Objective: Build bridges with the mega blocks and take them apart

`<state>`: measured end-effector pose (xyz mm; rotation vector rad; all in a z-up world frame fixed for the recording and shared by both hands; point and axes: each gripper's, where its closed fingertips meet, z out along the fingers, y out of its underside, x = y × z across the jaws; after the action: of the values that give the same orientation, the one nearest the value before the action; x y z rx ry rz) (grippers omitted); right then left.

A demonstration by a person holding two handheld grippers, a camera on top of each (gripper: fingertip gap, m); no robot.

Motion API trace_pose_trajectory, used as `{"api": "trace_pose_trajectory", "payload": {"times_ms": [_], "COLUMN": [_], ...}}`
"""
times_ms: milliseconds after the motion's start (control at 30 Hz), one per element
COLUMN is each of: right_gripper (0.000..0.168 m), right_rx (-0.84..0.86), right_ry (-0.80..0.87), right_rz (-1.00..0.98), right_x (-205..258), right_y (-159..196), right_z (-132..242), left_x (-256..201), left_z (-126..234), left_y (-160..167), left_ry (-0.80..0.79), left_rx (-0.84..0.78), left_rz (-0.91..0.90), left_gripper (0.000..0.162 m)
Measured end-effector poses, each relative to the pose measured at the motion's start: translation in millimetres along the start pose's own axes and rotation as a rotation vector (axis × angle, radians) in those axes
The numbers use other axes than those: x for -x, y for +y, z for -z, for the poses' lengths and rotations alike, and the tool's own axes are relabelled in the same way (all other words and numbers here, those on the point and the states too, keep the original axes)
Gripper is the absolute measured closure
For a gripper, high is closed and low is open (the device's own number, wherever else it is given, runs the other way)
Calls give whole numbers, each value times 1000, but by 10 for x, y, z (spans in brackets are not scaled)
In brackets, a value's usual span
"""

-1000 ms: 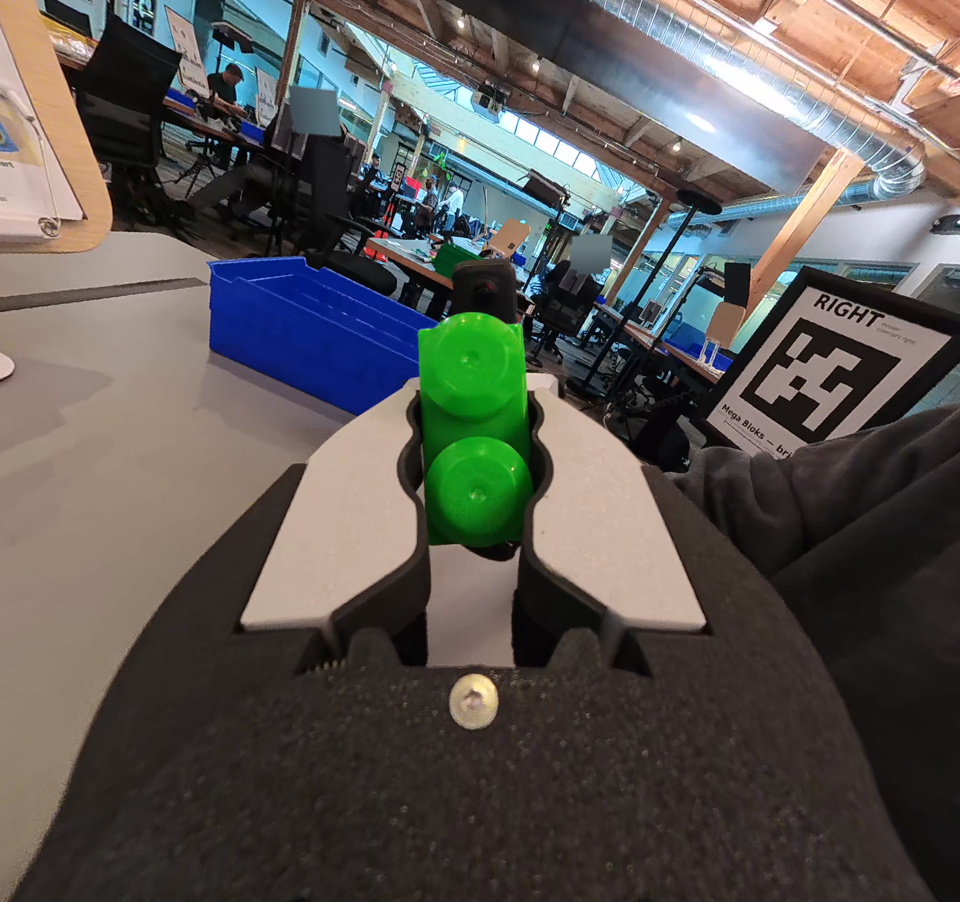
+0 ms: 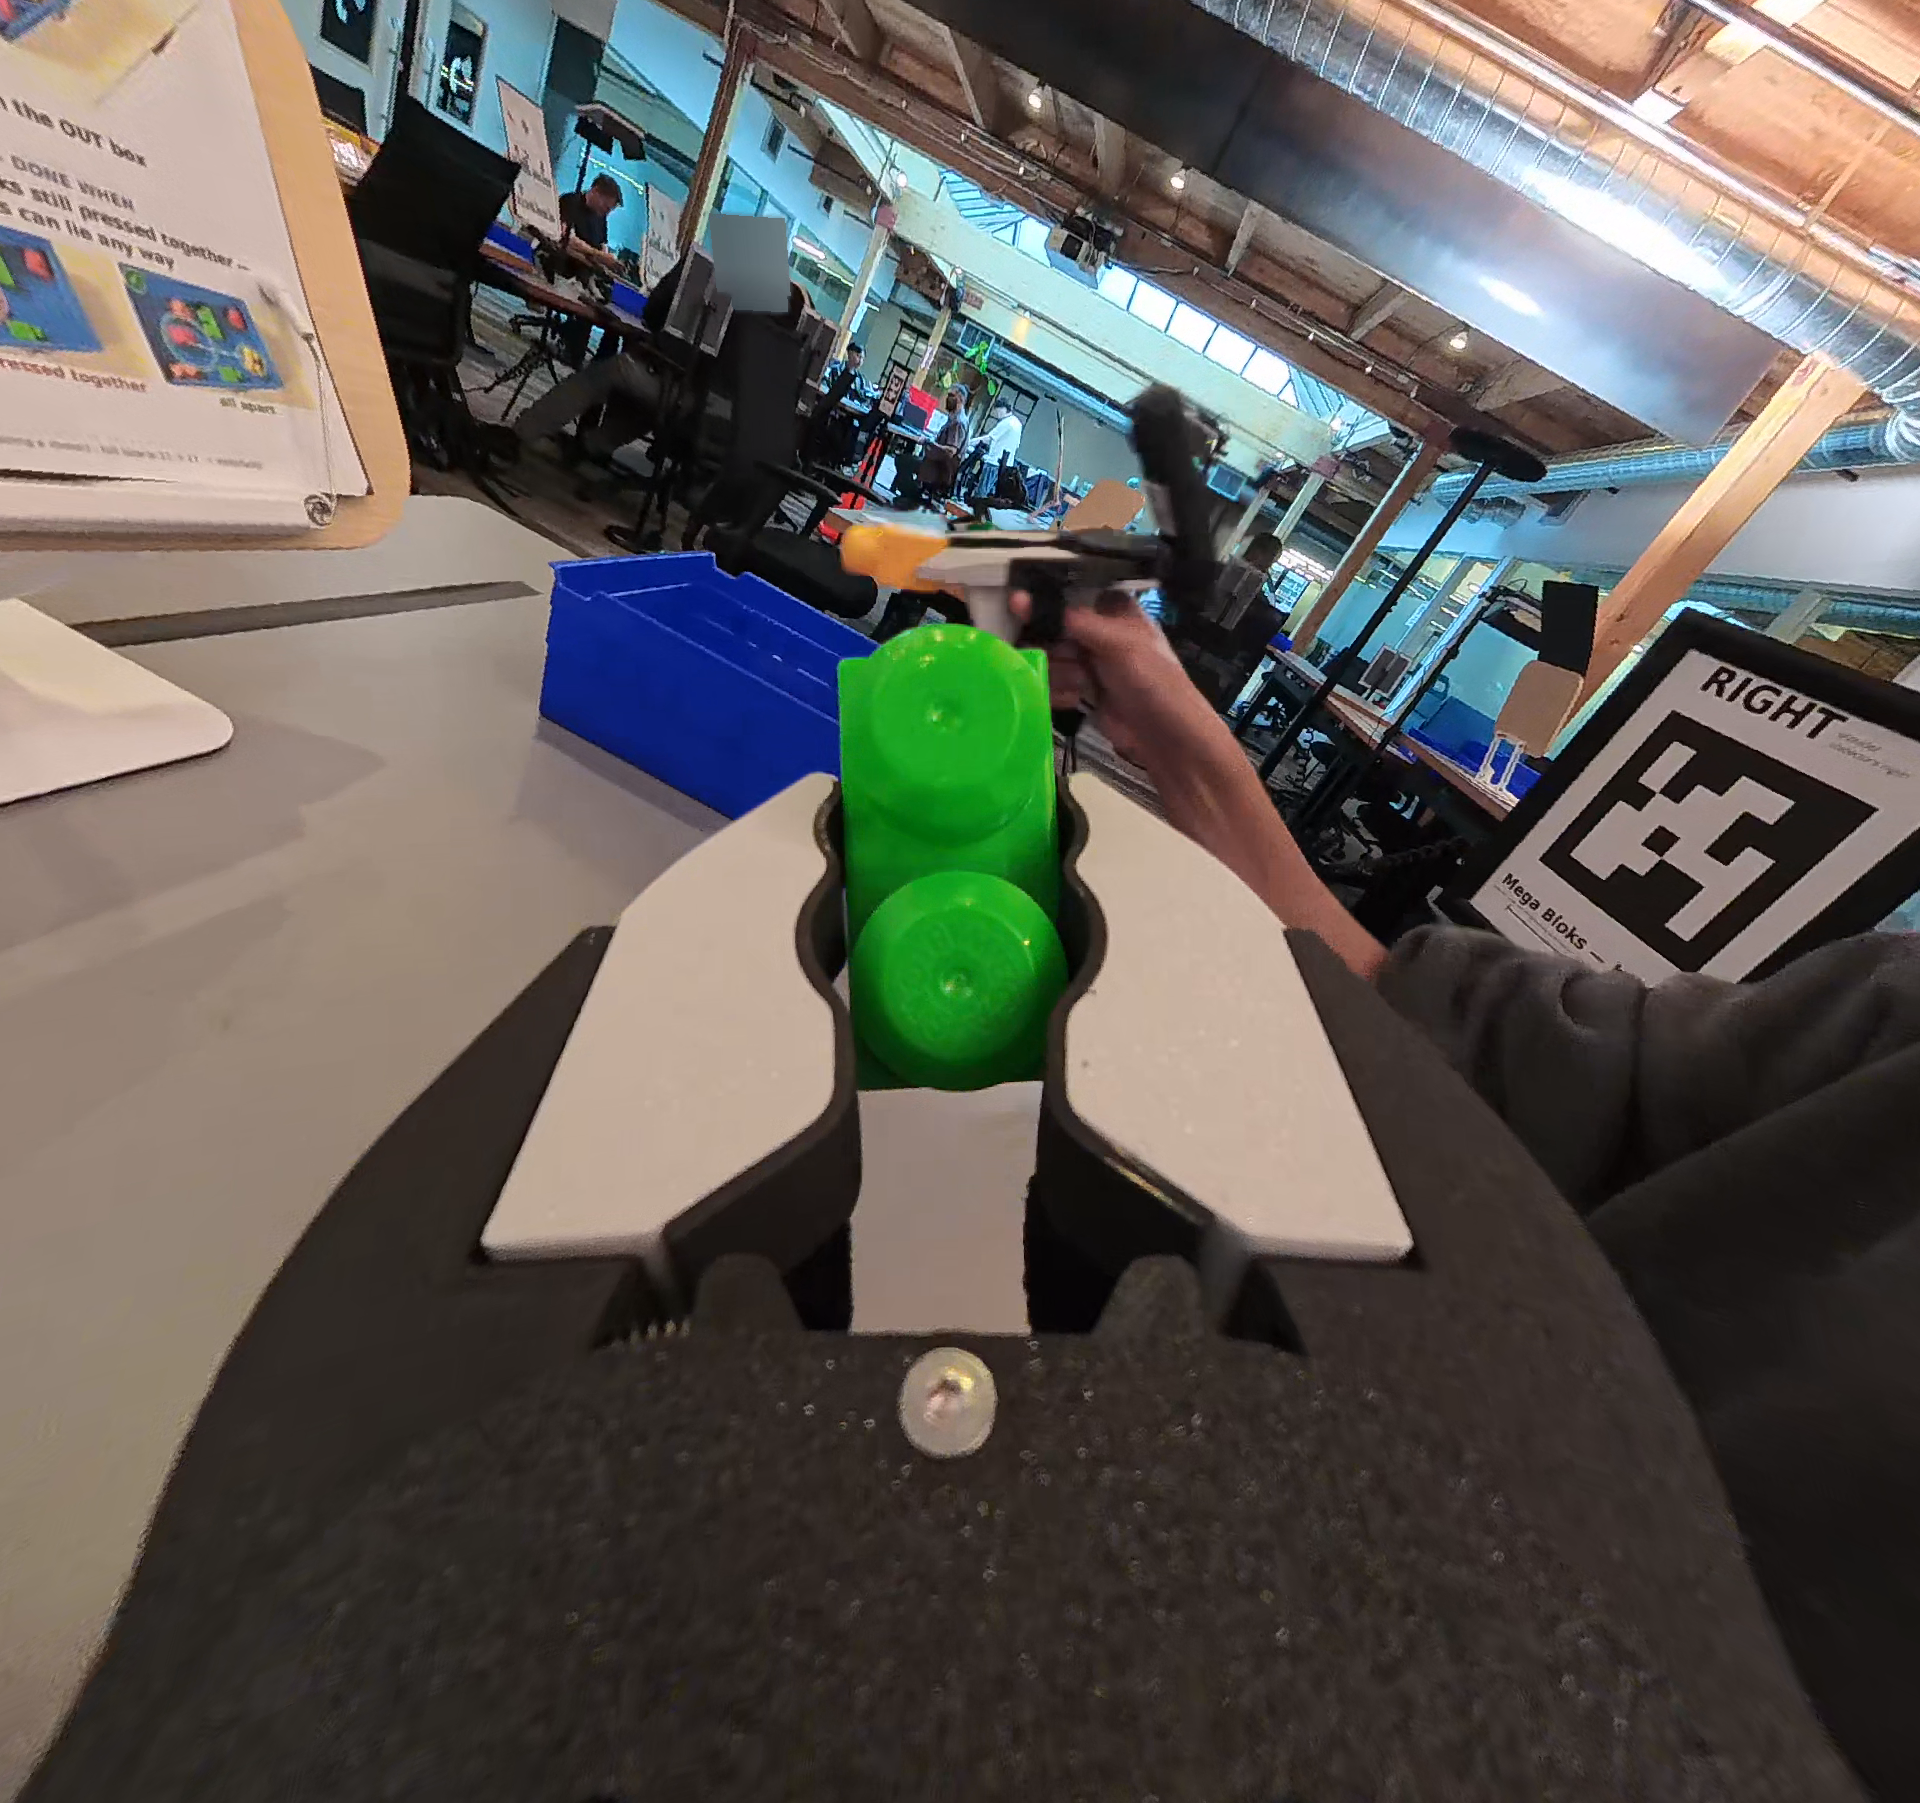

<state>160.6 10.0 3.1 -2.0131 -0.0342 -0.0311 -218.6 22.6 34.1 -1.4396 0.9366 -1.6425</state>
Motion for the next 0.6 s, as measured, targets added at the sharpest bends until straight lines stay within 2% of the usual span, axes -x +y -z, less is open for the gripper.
{"api": "trace_pose_trajectory", "payload": {"times_ms": [67, 100, 167, 267, 333, 400, 500, 600], "right_gripper": [134, 134, 134, 134, 134, 134, 130, 125], "right_rx": [159, 245, 384, 614, 704, 718, 714, 822], "right_ry": [75, 62, 47, 30, 68, 97, 95, 84], "right_rz": [-22, -56, -95, -29, 42, 68, -3, -28], "right_x": [-486, -618, -774, -776, -805, -847, -892, -914], "right_y": [278, 434, 697, 1063, 1213, 1261, 1237, 1443], "right_z": [-328, -499, -781, -1000, -1093, -1199, -1310, -1300], "left_x": [-4, -13, -24, -51, -69, -69, -63, -21], "left_z": [-19, -36, -75, -128, -165, -198, -233, -249], "left_y": [3, 9, 29, 62, 91, 129, 219, 325], "left_ry": [11, 20, 22, 12, 9, 1, -2, -10], "left_rx": [3, 9, 30, 63, 83, 105, 137, 168], "left_rz": [13, 21, 20, -19, -41, -53, -60, -52], "left_gripper": [125, 126, 126, 126, 125, 125, 125, 125]}}
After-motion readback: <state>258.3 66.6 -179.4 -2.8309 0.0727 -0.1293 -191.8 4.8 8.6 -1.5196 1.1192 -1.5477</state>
